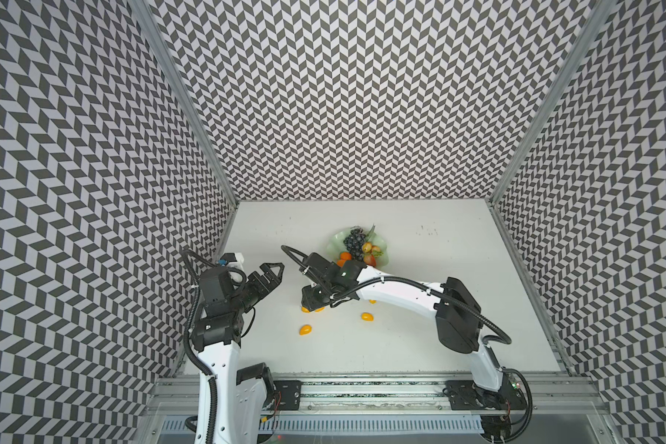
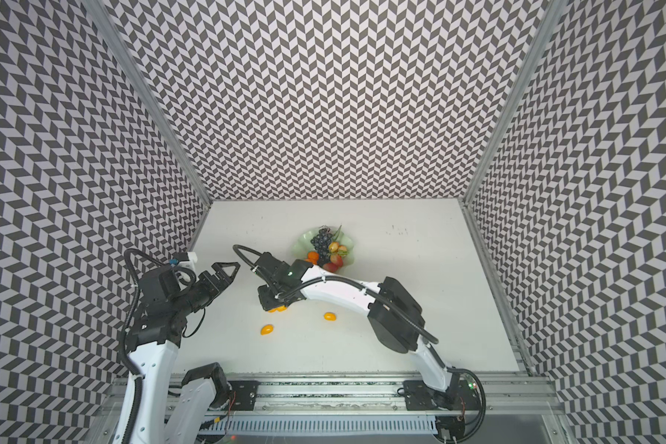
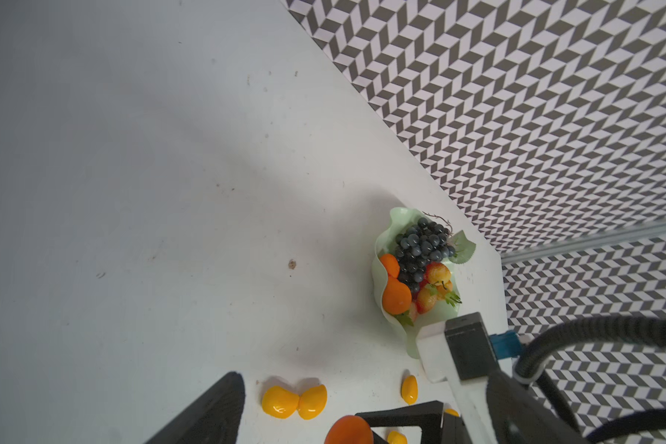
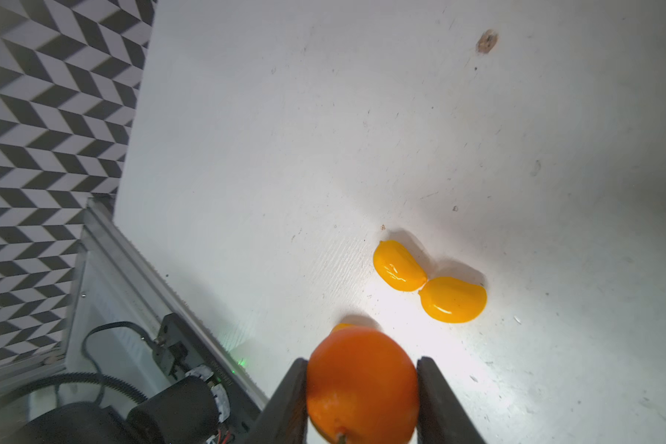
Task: Arrange fruit in a fruit bowl
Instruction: Pick up the fruit from the middle-left of the table, then place the fruit in the fruit bowl.
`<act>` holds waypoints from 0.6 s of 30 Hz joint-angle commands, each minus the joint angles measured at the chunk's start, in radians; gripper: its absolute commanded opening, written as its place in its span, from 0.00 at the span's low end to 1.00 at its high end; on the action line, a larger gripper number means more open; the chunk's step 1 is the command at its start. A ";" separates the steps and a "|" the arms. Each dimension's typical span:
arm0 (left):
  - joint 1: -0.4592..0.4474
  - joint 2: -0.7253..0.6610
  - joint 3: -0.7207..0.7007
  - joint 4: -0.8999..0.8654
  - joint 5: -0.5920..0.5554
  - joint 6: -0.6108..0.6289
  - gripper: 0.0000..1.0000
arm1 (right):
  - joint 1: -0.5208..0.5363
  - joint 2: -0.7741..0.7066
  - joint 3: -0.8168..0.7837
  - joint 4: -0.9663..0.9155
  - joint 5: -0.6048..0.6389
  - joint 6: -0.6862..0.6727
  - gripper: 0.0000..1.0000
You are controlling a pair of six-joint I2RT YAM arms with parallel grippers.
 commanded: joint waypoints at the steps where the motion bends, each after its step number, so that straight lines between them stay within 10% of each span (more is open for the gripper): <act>1: -0.057 -0.015 -0.036 0.150 0.054 -0.029 1.00 | -0.043 -0.070 -0.059 0.057 0.008 0.017 0.40; 18: -0.464 0.231 -0.062 0.481 -0.118 -0.133 1.00 | -0.277 -0.085 -0.068 0.072 0.026 -0.026 0.40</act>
